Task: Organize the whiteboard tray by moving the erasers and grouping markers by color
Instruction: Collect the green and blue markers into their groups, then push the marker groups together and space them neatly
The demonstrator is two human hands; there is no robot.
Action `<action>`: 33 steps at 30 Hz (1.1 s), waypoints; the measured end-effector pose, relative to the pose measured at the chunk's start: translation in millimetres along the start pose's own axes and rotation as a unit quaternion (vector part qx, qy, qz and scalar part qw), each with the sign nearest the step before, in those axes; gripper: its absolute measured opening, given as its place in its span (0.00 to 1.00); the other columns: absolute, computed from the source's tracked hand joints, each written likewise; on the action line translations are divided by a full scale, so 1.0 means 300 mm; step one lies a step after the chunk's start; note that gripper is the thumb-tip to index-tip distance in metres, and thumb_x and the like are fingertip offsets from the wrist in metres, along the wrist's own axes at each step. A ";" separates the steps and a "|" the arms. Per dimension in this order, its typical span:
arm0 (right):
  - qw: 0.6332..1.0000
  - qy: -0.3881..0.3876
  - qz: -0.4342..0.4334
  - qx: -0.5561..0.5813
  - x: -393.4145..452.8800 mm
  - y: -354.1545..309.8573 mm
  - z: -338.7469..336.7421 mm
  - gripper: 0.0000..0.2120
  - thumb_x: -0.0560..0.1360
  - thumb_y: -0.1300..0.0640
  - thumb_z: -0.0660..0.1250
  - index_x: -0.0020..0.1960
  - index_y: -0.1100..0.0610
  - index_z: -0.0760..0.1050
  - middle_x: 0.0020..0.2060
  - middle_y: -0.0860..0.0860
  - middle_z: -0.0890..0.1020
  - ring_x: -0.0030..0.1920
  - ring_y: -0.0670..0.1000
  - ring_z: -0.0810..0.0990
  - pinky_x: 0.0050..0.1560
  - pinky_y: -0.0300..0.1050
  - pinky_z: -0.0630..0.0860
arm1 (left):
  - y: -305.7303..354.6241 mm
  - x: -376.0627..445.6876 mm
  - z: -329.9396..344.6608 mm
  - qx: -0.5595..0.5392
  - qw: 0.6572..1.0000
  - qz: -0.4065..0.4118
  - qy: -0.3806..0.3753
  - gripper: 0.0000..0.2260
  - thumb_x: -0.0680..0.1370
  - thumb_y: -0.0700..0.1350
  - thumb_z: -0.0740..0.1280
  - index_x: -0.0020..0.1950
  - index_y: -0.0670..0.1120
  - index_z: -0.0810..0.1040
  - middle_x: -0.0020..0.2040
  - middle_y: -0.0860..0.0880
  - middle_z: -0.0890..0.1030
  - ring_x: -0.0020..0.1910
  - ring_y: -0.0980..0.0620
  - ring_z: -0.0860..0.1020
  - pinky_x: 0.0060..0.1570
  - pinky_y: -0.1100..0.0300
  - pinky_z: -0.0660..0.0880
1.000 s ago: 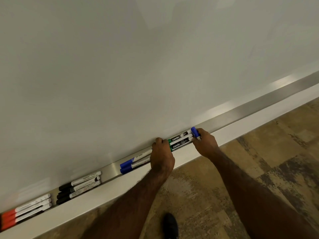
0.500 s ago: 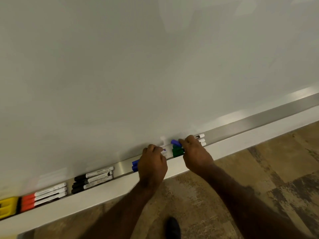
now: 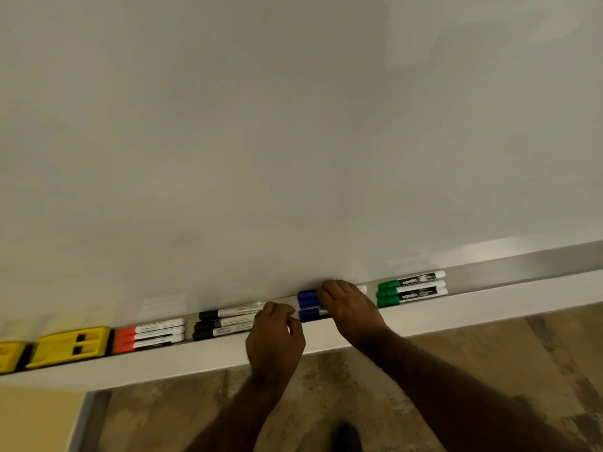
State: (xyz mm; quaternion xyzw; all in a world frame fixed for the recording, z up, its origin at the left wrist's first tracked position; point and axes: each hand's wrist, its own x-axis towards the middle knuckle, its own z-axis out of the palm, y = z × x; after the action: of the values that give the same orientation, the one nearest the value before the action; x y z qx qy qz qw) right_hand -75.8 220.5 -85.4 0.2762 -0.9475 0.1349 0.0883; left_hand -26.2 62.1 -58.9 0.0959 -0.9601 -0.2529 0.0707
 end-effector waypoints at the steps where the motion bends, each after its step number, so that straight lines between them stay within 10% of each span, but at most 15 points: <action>1: 1.000 -0.001 0.002 -0.008 -0.005 0.007 0.006 0.23 0.60 0.61 0.79 0.54 0.58 0.79 0.48 0.54 0.82 0.48 0.54 0.82 0.48 0.46 0.80 | -0.004 0.000 -0.001 -0.003 1.000 0.001 -0.001 0.06 0.73 0.41 0.69 0.49 0.46 0.82 0.47 0.50 0.82 0.45 0.51 0.79 0.41 0.61 0.74; 11: 0.997 0.060 0.043 -0.030 -0.033 0.065 0.024 0.14 0.70 0.59 0.68 0.56 0.57 0.78 0.50 0.53 0.82 0.50 0.55 0.80 0.54 0.50 0.76 | -0.058 -0.003 -0.018 -0.026 1.000 -0.002 0.011 0.07 0.73 0.40 0.69 0.50 0.45 0.81 0.47 0.48 0.82 0.45 0.51 0.79 0.43 0.58 0.76; 22: 0.871 0.214 0.443 0.021 -0.208 0.346 -0.037 0.16 0.72 0.56 0.56 0.55 0.66 0.67 0.50 0.70 0.74 0.50 0.68 0.71 0.51 0.60 0.68 | -0.417 0.095 -0.243 -0.043 0.966 -0.157 0.201 0.12 0.73 0.34 0.66 0.56 0.36 0.78 0.53 0.37 0.80 0.53 0.38 0.77 0.52 0.48 0.75; 33: 0.838 0.136 0.522 0.076 -0.152 0.319 -0.075 0.28 0.69 0.53 0.54 0.62 0.70 0.70 0.58 0.72 0.73 0.59 0.72 0.70 0.62 0.62 0.67 | -0.744 0.179 -0.351 0.058 0.948 -0.304 0.072 0.16 0.76 0.37 0.62 0.62 0.33 0.71 0.62 0.33 0.74 0.60 0.32 0.72 0.59 0.39 0.72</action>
State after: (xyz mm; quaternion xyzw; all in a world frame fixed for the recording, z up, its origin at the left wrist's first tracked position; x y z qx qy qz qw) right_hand -88.0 327.7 -94.9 -0.2749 -0.9164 0.2688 0.1110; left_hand -25.9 -189.9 -74.7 0.4048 -0.8908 -0.1990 0.0542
